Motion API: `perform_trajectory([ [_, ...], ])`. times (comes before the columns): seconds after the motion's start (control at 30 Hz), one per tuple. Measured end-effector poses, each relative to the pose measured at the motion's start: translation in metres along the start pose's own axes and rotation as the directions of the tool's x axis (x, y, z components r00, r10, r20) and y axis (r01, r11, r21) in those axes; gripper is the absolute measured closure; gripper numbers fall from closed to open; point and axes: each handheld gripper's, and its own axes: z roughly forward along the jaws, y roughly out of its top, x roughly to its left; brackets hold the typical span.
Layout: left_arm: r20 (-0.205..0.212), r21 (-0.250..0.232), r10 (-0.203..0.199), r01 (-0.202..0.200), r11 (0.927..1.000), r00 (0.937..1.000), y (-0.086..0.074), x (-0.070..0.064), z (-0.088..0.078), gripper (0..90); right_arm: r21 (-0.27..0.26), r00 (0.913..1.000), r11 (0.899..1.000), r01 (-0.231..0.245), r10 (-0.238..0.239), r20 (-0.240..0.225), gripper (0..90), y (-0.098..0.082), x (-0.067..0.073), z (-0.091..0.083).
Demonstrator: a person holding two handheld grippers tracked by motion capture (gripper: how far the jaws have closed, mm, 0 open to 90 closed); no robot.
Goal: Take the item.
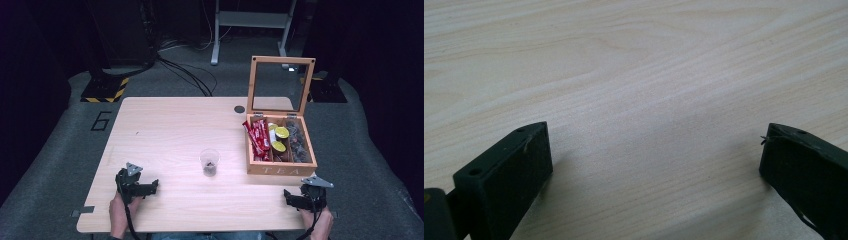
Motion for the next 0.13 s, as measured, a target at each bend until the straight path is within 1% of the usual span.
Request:
perform_trajectory([
  [0.07,0.0,0.001,0.001,-0.001,1.0,1.0,0.0001,0.0,0.0,0.3,-0.029,0.9999,1.0,-0.008,0.008,-0.006,7.4,-0.0026,-0.0033,0.0013],
  [0.13,0.0,0.001,0.0,0.0,1.0,1.0,0.0001,0.0,0.0,0.3,-0.035,1.0,0.999,0.002,-0.002,-0.008,5.7,-0.0028,-0.0035,0.0031],
])
